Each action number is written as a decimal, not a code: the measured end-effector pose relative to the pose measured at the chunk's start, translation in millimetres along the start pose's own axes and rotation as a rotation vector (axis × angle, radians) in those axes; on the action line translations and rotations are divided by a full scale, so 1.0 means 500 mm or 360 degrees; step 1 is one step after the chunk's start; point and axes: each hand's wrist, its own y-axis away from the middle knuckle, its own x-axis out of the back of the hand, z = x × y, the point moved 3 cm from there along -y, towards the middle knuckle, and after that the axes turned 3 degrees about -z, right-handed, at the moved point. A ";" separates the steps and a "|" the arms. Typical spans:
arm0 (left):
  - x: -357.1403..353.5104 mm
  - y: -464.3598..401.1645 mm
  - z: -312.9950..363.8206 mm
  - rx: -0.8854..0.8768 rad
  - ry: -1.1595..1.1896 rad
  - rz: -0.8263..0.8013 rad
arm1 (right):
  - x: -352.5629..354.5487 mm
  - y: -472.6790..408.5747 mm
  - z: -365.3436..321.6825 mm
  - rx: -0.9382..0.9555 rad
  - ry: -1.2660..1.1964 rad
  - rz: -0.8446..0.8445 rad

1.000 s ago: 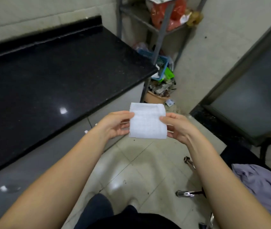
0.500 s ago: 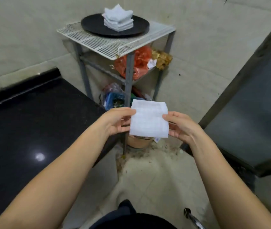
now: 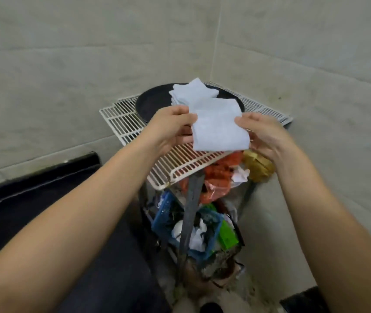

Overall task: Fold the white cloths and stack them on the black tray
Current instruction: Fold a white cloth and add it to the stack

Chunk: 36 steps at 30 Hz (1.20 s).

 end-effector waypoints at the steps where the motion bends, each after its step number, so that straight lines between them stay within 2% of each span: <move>1: 0.002 -0.039 0.015 -0.0034 -0.0004 0.0064 | 0.000 -0.052 -0.020 0.0046 0.0040 -0.0055; 5: 0.010 -0.190 0.054 -0.0081 -0.0036 0.0381 | -0.001 -0.249 -0.079 0.0091 0.0196 -0.0186; 11: 0.028 -0.351 0.055 -0.0036 -0.0087 0.0722 | -0.016 -0.471 -0.108 0.0135 0.0431 -0.0450; 16: 0.050 -0.384 0.017 0.0057 -0.0031 0.0933 | -0.039 -0.541 -0.061 0.0093 0.0563 -0.0637; 19: 0.057 -0.380 -0.007 0.0108 -0.0075 0.0961 | -0.043 -0.555 -0.040 0.0130 0.0608 -0.0683; 24: 0.055 -0.365 -0.025 0.0192 -0.0124 0.0987 | -0.033 -0.555 -0.036 0.0137 0.0658 -0.0668; 29: 0.071 -0.284 -0.001 0.0131 -0.0154 0.1094 | -0.047 -0.476 -0.112 0.0621 0.0940 -0.0347; 32: 0.083 -0.181 0.013 -0.0009 -0.0242 0.1169 | -0.104 -0.355 -0.129 0.0907 0.0975 -0.0464; 36: 0.110 0.045 -0.004 -0.0164 -0.0469 0.1330 | -0.240 -0.146 -0.066 0.1093 0.0975 -0.0854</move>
